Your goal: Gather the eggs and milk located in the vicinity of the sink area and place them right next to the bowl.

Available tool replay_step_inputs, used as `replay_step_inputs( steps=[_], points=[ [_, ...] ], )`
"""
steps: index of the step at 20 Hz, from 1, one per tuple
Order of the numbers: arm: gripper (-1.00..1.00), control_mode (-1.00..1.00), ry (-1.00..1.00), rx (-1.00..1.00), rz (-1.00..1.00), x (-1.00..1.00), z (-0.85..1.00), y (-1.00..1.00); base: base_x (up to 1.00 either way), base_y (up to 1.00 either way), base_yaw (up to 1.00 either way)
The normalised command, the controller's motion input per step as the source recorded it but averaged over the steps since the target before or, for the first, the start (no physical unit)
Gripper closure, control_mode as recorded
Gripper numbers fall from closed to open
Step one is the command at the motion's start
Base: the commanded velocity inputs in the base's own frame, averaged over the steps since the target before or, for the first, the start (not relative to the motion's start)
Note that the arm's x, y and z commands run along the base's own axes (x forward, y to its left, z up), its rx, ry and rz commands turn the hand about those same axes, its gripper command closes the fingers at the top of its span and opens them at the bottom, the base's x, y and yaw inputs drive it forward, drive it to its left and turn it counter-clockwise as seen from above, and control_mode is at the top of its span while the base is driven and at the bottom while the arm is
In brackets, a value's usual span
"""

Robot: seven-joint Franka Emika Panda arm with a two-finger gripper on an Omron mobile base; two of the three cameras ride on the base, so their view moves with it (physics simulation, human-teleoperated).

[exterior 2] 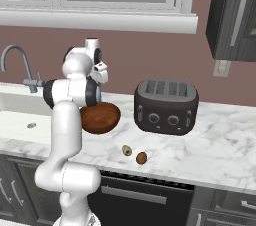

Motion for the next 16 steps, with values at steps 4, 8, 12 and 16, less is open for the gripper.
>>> replay_step_inputs(
  steps=[4,8,12,16],
  points=[
    [1.0,-1.0,0.0,0.0,0.0,0.12,0.57,0.0,0.0,0.0,0.0],
    [1.0,-1.0,0.05,0.0,0.0,-0.03,0.43,0.01,0.0,0.0,0.0],
    [1.0,-1.0,0.16,0.0,0.05,-0.41,0.29,0.18,0.0,0.0,0.0],
    [1.0,-1.0,0.06,0.0,0.09,-0.51,0.06,0.28,0.0,0.0,0.0]
  ],
)
